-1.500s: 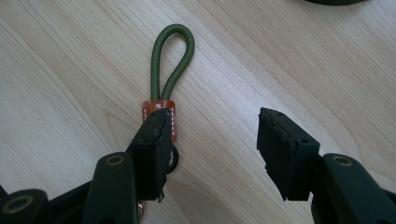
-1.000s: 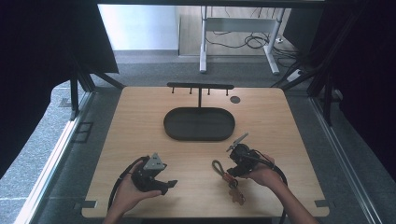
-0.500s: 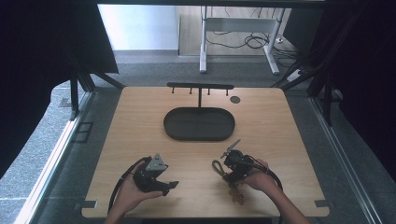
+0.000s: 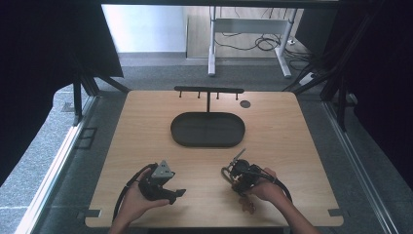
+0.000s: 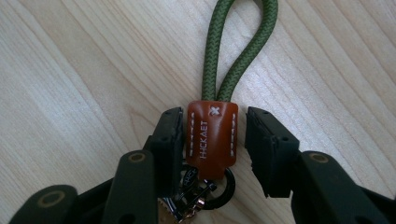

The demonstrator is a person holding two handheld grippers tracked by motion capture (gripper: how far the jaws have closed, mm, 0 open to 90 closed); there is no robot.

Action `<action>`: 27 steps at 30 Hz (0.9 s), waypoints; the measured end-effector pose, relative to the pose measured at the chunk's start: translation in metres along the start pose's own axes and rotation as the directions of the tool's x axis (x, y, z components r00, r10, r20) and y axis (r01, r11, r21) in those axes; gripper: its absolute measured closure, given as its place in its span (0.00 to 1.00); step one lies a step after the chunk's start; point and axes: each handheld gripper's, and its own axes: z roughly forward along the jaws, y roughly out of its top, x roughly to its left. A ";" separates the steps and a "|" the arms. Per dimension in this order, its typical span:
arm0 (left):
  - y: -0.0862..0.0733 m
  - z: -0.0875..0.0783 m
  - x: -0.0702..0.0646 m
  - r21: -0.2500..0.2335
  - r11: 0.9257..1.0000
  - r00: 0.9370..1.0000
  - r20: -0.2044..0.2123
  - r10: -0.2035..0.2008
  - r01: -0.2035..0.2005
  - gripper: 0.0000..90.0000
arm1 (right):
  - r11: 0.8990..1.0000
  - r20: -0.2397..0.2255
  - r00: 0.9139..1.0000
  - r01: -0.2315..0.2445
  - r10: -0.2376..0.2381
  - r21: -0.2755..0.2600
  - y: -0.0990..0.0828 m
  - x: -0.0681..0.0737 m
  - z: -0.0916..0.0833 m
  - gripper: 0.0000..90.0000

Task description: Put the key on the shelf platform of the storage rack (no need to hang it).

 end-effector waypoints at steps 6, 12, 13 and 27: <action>0.000 0.001 0.000 0.005 1.000 1.000 0.000 0.001 -0.001 0.32 | 1.000 0.003 1.000 0.010 -0.010 0.003 0.001 0.001 0.000 0.72; 0.000 0.002 0.001 0.009 1.000 1.000 -0.001 0.000 0.001 0.32 | 1.000 -0.003 1.000 0.013 -0.013 0.028 0.004 0.001 0.000 0.74; -0.001 0.002 0.001 0.008 1.000 1.000 -0.003 -0.002 0.002 0.32 | 1.000 -0.003 1.000 0.012 -0.012 0.029 0.004 0.001 0.000 0.74; -0.002 0.002 0.003 0.008 1.000 1.000 -0.006 -0.009 0.009 0.32 | 1.000 -0.015 1.000 -0.002 0.002 -0.014 0.004 -0.006 -0.022 0.74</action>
